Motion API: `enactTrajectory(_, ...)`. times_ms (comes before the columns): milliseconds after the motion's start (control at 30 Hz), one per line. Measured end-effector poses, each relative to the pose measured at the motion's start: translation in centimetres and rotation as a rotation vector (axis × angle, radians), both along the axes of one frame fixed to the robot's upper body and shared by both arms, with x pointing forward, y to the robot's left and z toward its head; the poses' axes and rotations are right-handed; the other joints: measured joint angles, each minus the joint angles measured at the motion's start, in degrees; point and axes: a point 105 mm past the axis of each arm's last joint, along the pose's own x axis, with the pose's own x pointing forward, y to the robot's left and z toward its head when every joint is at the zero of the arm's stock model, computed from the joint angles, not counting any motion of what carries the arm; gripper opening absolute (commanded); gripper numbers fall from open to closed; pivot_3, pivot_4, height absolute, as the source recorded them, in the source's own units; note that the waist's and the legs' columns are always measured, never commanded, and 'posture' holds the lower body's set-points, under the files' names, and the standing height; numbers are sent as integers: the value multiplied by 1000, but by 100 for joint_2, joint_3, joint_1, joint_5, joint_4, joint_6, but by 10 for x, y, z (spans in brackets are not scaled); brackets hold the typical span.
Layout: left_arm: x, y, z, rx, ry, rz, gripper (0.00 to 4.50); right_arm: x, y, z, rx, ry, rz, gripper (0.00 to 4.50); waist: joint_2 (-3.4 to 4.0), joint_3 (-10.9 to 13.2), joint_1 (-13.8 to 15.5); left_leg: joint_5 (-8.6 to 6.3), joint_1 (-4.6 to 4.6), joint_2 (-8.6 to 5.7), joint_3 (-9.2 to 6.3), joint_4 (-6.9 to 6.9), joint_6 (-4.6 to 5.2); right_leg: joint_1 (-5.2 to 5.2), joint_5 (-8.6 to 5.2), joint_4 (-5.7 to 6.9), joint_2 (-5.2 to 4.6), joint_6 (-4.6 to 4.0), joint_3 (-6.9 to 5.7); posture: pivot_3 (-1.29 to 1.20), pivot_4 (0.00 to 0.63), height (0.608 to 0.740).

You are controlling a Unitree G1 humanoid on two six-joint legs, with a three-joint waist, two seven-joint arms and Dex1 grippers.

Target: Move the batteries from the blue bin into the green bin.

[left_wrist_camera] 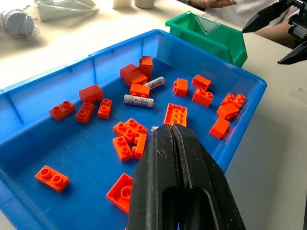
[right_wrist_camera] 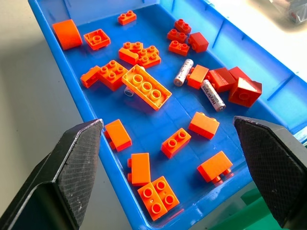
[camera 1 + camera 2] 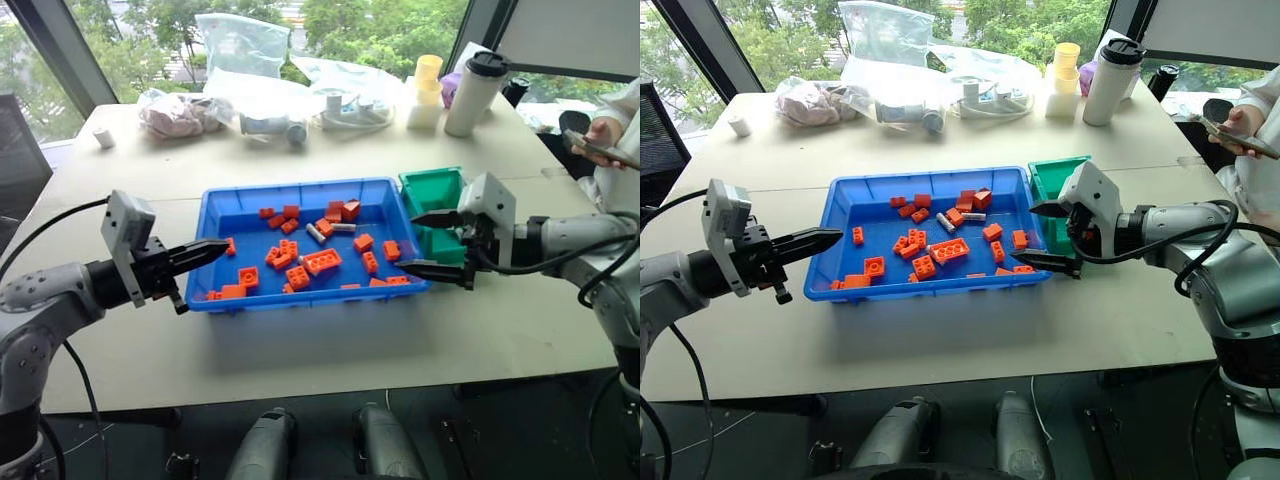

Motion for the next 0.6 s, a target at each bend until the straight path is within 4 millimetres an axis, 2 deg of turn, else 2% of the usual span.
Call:
enactTrajectory(500, -2, -3, 3, 7, -10, 20, 0, 4, 5, 2, -6, -16, 26, 4469, 0, 0, -7, 0, 0, 0, 0, -1, 0, 0, 0, -2, 0, 0, 1, 0, 150, 740)
enactTrajectory(600, -2, -3, 3, 11, -10, 21, 0, 4, 8, -3, -6, 0, 35, 4469, 0, 0, -8, 0, 0, 0, 0, -2, 0, 0, 0, -2, 0, 0, 1, 0, 150, 740)
